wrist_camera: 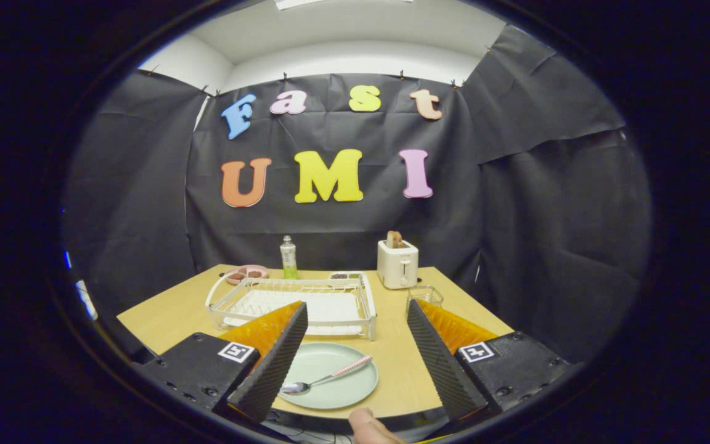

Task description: Take the plate from the dish rack, then take the spoon from the basket and place it into the plate.

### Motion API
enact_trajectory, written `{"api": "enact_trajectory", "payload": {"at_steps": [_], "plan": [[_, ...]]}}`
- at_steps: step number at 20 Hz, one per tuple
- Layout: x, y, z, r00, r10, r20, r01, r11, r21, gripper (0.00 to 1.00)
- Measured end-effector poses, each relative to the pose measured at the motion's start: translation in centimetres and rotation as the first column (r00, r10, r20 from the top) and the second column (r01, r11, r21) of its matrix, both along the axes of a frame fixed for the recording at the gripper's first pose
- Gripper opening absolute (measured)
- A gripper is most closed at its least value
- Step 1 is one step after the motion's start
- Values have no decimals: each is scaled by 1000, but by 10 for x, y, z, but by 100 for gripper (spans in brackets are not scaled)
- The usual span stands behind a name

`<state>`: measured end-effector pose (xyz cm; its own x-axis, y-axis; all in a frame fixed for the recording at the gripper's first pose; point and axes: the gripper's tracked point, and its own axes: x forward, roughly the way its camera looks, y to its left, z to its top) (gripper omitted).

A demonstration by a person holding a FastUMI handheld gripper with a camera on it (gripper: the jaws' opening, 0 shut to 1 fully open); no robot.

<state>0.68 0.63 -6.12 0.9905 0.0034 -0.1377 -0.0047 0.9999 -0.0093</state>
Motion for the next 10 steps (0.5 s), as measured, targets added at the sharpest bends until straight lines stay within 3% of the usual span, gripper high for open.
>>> {"api": "enact_trajectory", "payload": {"at_steps": [5, 10], "plan": [[-32, -18, 39, 996, -36, 86, 36, 999, 8, 100], [-51, -3, 47, 994, 39, 98, -41, 999, 19, 100]]}}
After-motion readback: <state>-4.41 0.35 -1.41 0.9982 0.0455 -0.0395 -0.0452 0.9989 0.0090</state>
